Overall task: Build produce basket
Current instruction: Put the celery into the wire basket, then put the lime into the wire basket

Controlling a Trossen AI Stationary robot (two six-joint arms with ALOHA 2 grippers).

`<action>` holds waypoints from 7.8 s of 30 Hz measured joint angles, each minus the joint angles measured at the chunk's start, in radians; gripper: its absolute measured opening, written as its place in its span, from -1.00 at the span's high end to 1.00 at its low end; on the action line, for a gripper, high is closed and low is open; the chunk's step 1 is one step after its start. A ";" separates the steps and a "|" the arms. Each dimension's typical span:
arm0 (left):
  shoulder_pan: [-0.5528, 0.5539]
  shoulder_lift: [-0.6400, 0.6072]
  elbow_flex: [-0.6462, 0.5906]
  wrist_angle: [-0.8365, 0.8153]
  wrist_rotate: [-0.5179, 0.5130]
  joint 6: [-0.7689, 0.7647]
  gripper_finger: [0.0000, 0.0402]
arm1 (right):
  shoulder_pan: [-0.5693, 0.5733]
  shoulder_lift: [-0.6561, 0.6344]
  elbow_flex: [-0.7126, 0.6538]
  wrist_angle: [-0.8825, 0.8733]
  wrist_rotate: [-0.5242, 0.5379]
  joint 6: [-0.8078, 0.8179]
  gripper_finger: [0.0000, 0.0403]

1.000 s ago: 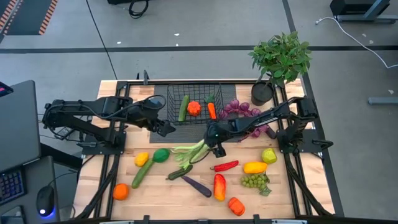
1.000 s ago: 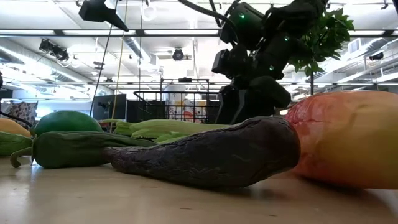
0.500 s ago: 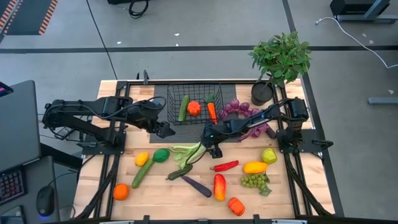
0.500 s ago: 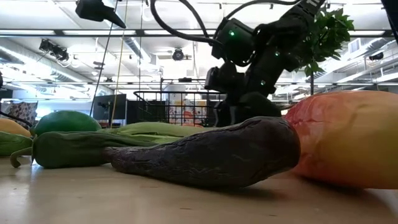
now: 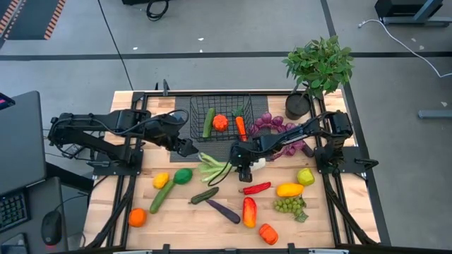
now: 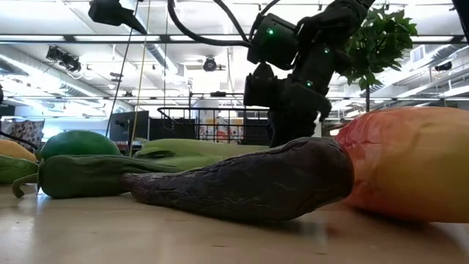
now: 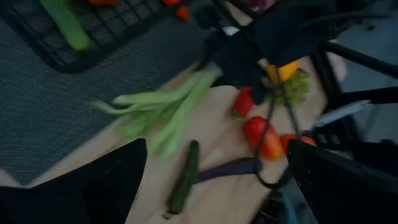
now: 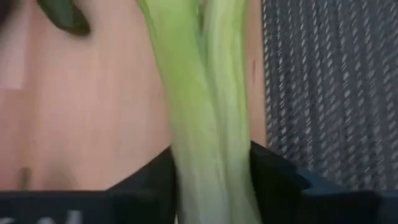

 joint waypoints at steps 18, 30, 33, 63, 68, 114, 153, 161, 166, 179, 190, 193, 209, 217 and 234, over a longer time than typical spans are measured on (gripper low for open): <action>0.070 -0.091 0.000 0.046 0.091 0.010 -0.95 | 0.000 -0.335 0.000 0.000 -0.008 0.191 0.63; 0.099 -0.198 0.001 0.227 -0.042 0.143 -0.95 | -0.101 -0.437 0.001 0.222 0.308 0.118 0.63; 0.099 -0.198 0.001 0.229 -0.049 0.144 -0.95 | -0.153 -0.411 0.001 0.251 0.318 0.107 0.63; 0.099 -0.182 -0.001 0.203 -0.111 0.250 -0.95 | -0.308 -0.272 0.001 0.329 0.263 -0.054 0.15; 0.097 -0.171 -0.001 0.179 -0.111 0.242 -0.95 | -0.302 -0.283 0.001 0.371 0.263 -0.042 -0.12; 0.081 0.064 -0.002 -0.313 0.092 0.378 -0.95 | 0.117 -0.332 0.176 -0.311 0.255 0.690 -0.33; -0.222 0.361 -0.004 -0.290 -0.033 0.132 -0.99 | 0.249 -0.331 0.176 -0.444 0.381 0.561 -0.33; -0.227 0.362 -0.004 -0.340 -0.130 0.018 -0.99 | 0.248 -0.331 0.176 -0.449 0.377 0.583 -0.33; -0.226 0.366 -0.005 -0.452 -0.170 -0.034 -0.99 | 0.265 -0.331 0.176 -0.451 0.364 0.674 -0.33; -0.223 0.366 -0.006 -0.379 -0.172 0.132 -0.99 | 0.307 -0.331 0.176 -0.460 0.491 0.934 -0.33; -0.224 0.367 -0.268 -0.211 -0.014 0.274 -0.99 | 0.314 -0.331 0.176 -0.472 0.511 0.990 -0.33; -0.224 0.368 -0.330 -0.197 0.055 0.271 -0.99 | 0.310 -0.331 0.176 -0.478 0.487 0.971 -0.33; -0.237 0.364 -0.202 0.106 0.068 0.205 -0.99 | 0.249 -0.331 0.175 -0.523 0.281 0.773 -0.33; -0.164 0.367 -0.146 0.001 -0.038 0.268 -0.99 | 0.248 -0.343 0.175 -0.556 0.254 0.691 -0.33; -0.106 0.367 -0.149 0.209 0.042 0.673 -0.99 | 0.251 -0.373 0.175 -0.566 0.254 0.656 -0.33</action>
